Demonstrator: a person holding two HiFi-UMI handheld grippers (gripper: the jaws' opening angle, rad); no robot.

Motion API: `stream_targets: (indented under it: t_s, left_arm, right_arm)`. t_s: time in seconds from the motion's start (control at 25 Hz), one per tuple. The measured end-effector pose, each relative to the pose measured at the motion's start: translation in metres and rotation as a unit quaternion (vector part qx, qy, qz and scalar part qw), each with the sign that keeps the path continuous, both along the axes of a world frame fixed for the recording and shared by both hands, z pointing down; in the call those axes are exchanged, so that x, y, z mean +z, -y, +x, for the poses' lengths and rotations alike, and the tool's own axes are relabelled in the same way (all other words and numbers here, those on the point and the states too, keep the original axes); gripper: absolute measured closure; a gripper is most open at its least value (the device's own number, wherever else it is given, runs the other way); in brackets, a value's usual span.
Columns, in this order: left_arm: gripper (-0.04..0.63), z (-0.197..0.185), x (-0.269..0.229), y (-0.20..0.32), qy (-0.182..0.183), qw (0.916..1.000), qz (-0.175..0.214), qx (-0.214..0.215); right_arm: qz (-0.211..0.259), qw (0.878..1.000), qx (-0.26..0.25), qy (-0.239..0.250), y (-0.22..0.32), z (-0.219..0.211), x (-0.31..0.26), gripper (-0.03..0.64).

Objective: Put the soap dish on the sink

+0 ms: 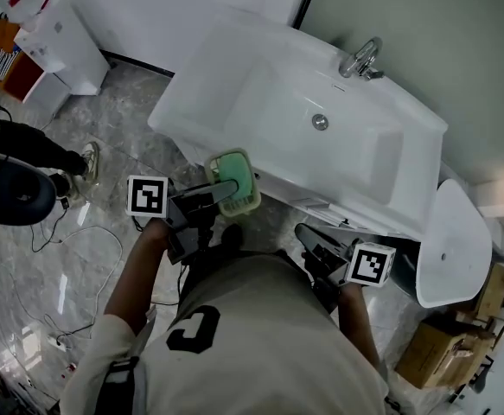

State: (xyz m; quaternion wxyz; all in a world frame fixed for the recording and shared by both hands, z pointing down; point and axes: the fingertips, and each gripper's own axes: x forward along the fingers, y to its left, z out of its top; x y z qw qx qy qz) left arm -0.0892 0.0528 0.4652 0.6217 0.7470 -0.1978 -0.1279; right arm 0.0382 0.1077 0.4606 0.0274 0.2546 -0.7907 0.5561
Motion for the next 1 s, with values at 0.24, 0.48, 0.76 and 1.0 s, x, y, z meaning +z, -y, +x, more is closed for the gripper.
stream_targets:
  t_s: [0.24,0.48,0.76,1.0]
  left_arm:
    - [0.468,-0.019,-0.003,0.005,-0.005,1.0000,0.006,-0.001]
    - [0.468,-0.025,0.002,0.007,-0.006,0.9999,0.003,-0.011]
    - [0.468,-0.012,0.009,0.011,0.007,0.9999,-0.010,0.005]
    - [0.468,0.015,0.002,0.033,0.033,0.9991,0.007,0.025]
  right_arm:
    - [-0.006,1.000,0.001,0.001,0.007,-0.019,0.000,0.607]
    - [-0.012,1.000,-0.012,-0.011,0.008,-0.026,0.004,0.607]
    - [-0.029,1.000,0.005,-0.003,0.011,-0.014,0.010,0.607]
    - [-0.045,0.999,0.011,0.020,0.038,0.004,0.014,0.607]
